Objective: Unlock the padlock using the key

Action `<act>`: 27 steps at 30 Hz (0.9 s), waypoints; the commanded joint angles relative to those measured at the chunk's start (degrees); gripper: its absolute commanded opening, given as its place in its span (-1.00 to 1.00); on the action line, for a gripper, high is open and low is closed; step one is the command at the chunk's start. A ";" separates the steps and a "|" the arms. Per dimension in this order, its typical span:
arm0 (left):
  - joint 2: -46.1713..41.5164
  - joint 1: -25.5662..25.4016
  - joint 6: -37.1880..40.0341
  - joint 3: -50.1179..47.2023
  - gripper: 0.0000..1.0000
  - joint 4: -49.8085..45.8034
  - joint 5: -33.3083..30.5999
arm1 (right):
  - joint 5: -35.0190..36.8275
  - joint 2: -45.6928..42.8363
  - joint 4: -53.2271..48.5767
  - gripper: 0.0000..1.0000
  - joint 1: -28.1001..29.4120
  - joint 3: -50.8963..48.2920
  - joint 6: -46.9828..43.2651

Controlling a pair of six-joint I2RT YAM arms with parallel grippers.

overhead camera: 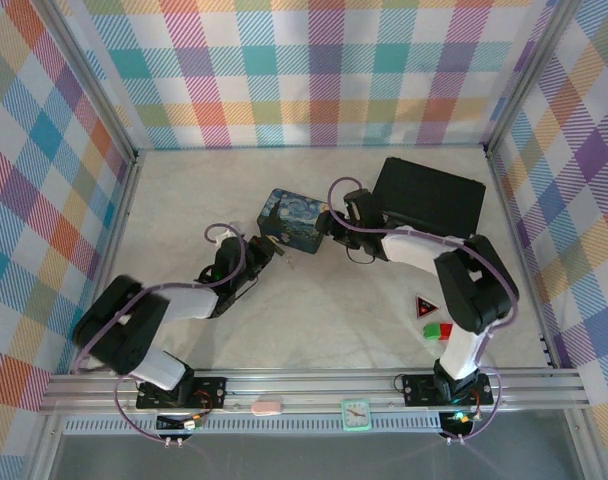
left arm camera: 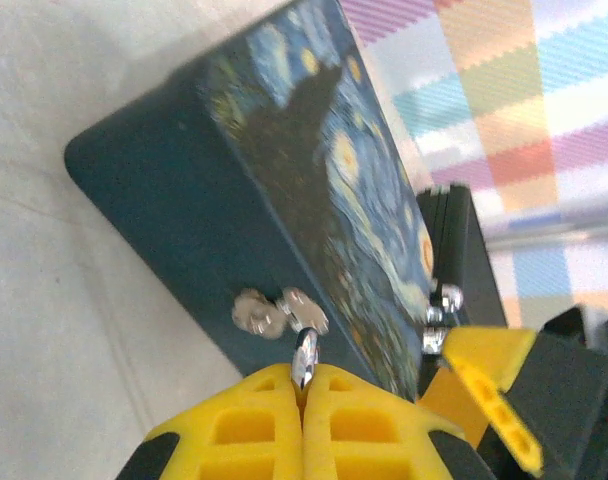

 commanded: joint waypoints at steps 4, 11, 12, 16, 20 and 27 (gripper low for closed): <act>-14.11 0.01 11.27 2.85 -1.00 -30.84 6.97 | 8.56 -13.21 -11.93 0.34 -0.32 -2.60 -17.89; -16.06 -1.50 15.12 3.91 -1.00 -42.07 11.33 | 22.29 -22.84 -16.11 0.52 -3.54 -8.77 -26.41; -15.34 -1.82 15.63 3.89 -1.00 -42.77 11.52 | 22.75 -24.08 -16.06 0.53 -4.53 -9.70 -26.45; -12.21 -2.91 15.80 3.52 -1.00 -41.37 12.15 | 23.31 -27.85 -15.24 0.56 -7.16 -12.61 -26.52; -8.41 -3.55 15.02 3.20 -1.00 -37.42 12.33 | 24.02 -30.08 -14.34 0.58 -8.83 -14.54 -26.23; -2.99 -3.80 14.00 3.38 -0.83 -33.15 12.07 | 23.98 -31.90 -14.41 0.59 -10.37 -16.38 -25.20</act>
